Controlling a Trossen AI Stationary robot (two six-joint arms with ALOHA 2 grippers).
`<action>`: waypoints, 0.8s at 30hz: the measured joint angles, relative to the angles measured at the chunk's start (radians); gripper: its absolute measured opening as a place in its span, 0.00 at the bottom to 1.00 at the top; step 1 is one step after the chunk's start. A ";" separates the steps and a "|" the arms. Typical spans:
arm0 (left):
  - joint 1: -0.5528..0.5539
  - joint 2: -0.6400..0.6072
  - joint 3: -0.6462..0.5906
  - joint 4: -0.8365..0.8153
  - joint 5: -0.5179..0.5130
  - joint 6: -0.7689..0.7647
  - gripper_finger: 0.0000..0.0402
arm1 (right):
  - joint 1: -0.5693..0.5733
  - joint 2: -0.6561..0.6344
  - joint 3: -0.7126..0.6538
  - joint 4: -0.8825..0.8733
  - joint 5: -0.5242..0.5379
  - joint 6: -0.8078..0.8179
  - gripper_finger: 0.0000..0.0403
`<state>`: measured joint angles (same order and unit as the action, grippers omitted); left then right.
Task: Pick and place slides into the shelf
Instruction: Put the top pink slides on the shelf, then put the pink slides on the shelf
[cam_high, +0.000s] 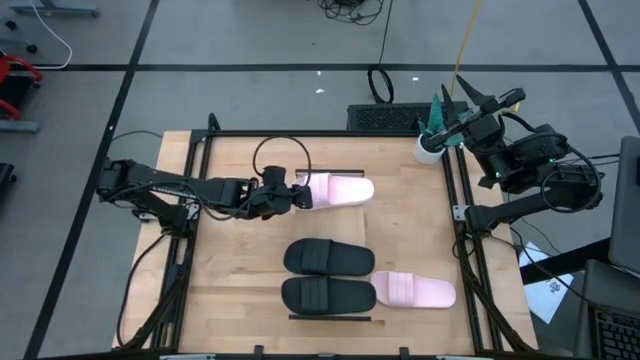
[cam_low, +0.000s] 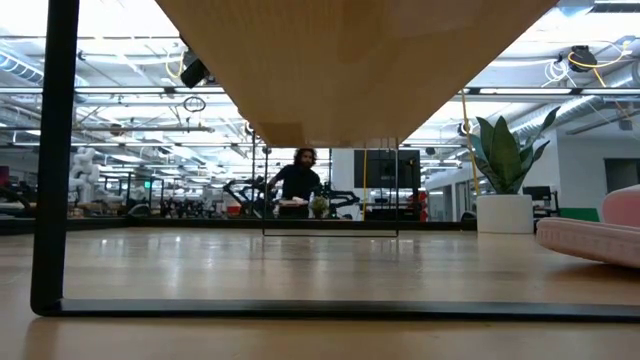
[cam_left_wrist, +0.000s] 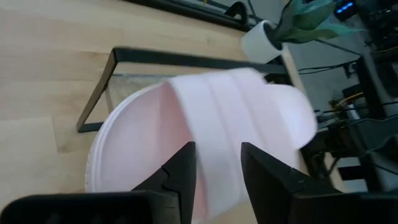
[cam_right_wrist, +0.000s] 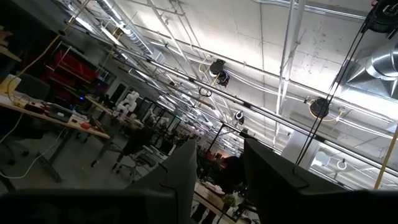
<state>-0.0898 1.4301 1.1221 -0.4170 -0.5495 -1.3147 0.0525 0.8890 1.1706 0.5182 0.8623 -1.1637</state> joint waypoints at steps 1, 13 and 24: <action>0.000 -0.006 0.000 0.005 -0.001 0.007 0.31 | 0.000 0.000 0.000 0.000 0.000 0.000 0.31; 0.006 -0.073 0.001 -0.044 -0.033 0.073 0.32 | 0.000 0.000 0.000 0.000 0.000 0.000 0.31; -0.030 -0.252 -0.001 -0.323 -0.027 0.074 0.32 | 0.019 -0.007 0.000 -0.120 0.004 0.032 0.31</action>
<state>-0.1194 1.1780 1.1213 -0.7403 -0.5766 -1.2409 0.0711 0.8816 1.1706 0.3983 0.8661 -1.1321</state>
